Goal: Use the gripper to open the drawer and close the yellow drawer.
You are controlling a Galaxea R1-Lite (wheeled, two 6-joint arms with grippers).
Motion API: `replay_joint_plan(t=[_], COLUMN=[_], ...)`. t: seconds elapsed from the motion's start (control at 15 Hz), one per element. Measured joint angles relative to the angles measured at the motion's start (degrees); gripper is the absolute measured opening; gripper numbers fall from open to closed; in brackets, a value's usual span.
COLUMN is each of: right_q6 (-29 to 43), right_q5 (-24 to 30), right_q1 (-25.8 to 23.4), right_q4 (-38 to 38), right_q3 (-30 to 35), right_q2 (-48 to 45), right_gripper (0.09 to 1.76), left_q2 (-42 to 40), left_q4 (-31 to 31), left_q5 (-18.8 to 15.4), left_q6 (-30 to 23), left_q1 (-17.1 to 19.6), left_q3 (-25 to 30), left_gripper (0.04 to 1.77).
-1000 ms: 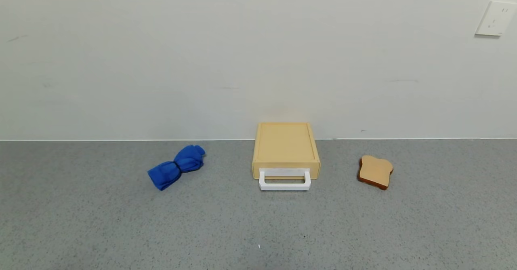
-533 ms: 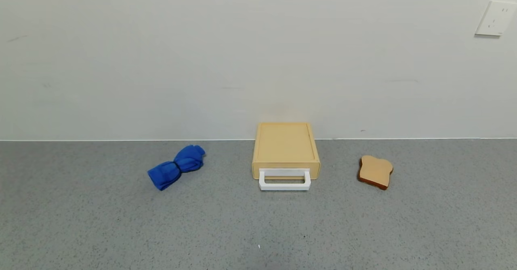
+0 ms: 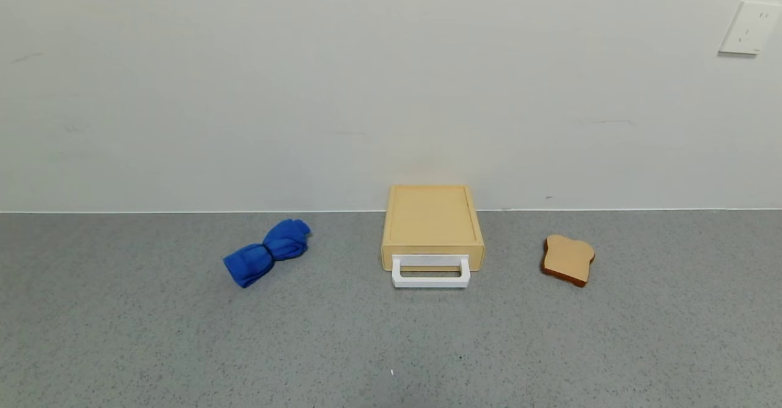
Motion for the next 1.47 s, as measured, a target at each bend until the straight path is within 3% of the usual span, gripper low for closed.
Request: replay_joint_plan(t=[0.33, 0.47, 0.6, 1.47], right_q6=[-0.02, 0.00, 0.00, -0.02], right_q5=[-0.02, 0.00, -0.02, -0.02], right_q1=[0.00, 0.00, 0.00, 0.00], right_q4=[-0.02, -0.02, -0.02, 0.00], right_q3=[0.00, 0.00, 0.00, 0.00], right_q2=[0.00, 0.00, 0.00, 0.00], right_gripper=[1.71, 1.71, 1.71, 1.71], left_q2=[-2.88, -3.04, -3.10, -3.17], left_q4=[-16.77, -16.19, -12.96, -12.86], left_q5=[-0.79, -0.63, -0.38, -0.26], left_q6=[0.16, -0.55, -0.69, -1.77], left_q1=[0.10, 0.11, 0.13, 0.16], left_q3=[16.01, 20.57, 21.82, 22.24], left_gripper=[1.72, 1.72, 1.72, 1.72])
